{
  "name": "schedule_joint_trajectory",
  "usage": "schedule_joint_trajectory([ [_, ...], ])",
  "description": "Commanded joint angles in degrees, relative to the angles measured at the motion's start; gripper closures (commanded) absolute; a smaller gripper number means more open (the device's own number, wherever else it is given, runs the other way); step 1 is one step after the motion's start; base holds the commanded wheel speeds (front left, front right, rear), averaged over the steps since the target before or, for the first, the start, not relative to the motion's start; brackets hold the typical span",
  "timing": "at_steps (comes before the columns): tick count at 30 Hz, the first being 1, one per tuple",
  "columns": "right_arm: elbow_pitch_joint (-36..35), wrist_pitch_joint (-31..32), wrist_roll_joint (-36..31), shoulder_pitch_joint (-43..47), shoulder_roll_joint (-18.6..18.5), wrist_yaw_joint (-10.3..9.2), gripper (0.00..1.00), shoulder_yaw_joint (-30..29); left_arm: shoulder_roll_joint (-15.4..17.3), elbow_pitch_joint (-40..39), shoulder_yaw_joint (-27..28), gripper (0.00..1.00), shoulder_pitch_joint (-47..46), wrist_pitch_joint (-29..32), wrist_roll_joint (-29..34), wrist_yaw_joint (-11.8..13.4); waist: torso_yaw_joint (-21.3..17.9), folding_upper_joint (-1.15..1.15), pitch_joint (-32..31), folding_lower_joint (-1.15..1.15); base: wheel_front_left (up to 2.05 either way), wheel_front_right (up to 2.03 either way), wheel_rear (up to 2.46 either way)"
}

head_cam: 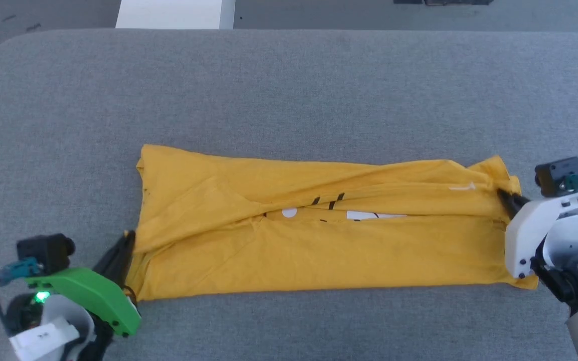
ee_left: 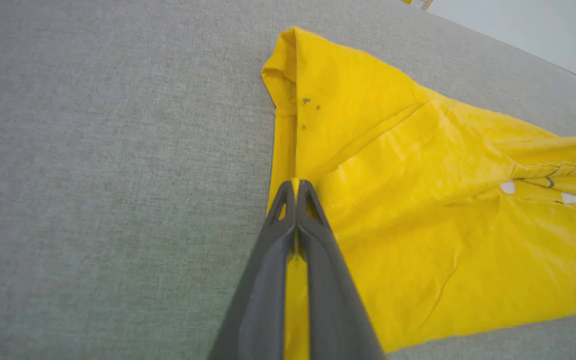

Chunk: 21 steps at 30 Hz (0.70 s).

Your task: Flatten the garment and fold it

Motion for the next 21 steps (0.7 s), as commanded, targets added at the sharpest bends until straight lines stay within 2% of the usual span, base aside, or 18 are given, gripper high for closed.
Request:
schedule_joint_trajectory([
  [1, 1.97, 1.55, -0.45, 0.78, 0.1, -0.08, 1.0, 0.87, -1.03, 2.45, -1.27, 1.0, 0.29, 0.63, -0.49, -1.1, 0.15, 0.0, 0.79, 0.01, 0.0, 0.0, 0.0],
  [5, 4.39, 3.06, -0.13, 0.82, 0.69, -0.08, 1.0, 1.46, -1.47, 5.71, -2.89, 1.0, 0.29, 1.93, -0.54, -1.71, 0.1, 0.0, 0.83, 0.01, 0.0, 0.0, 0.0],
  [6, 4.96, 3.68, 0.27, 0.95, 0.94, -0.08, 0.91, 1.46, -1.7, 6.44, -3.21, 1.0, 0.37, 2.33, -0.78, -1.8, 0.09, 0.0, 0.69, 0.01, 0.0, 0.0, 0.0],
  [7, 5.59, 4.38, 0.96, 1.15, 1.19, -0.08, 0.64, 1.5, -2.02, 7.35, -3.48, 1.0, 0.47, 2.74, -1.04, -1.68, 0.11, 0.0, 0.38, 0.01, 0.0, 0.0, 0.0],
  [8, 5.9, 4.84, 1.47, 1.33, 1.3, -0.08, 0.0, 1.5, -2.22, 7.94, -3.66, 0.78, 0.52, 2.91, -1.15, -1.64, 0.12, 0.0, 0.14, 0.01, 0.0, 0.0, 0.0],
  [9, 6.18, 5.47, 2.1, 1.64, 1.48, -0.08, 0.0, 1.22, -2.49, 8.61, -3.74, 0.48, 0.59, 2.95, -1.33, -1.56, 0.14, 0.0, -0.28, 0.01, 0.0, 0.0, 0.0],
  [10, 6.2, 5.85, 2.52, 1.92, 1.59, -0.08, 0.0, 0.89, -2.66, 9.03, -3.82, 0.0, 0.64, 2.95, -1.43, -1.56, 0.18, 0.0, -0.6, 0.01, 0.0, 0.0, 0.0],
  [14, 4.27, 6.81, 3.85, 4.13, 2.49, -0.08, 0.0, -1.94, -3.82, 9.3, -3.15, 0.0, 0.91, 0.6, -1.79, -1.6, 0.55, 0.0, -2.45, 0.01, 0.0, 0.0, 0.0],
  [21, -4.55, 4.9, 4.73, 9.91, 5.93, -0.08, 0.0, -9.06, -5.74, 7.04, -0.75, 0.0, -0.68, -11.74, 3.23, -0.12, 1.55, 0.0, -4.64, 0.01, 0.0, 0.0, 0.0],
])
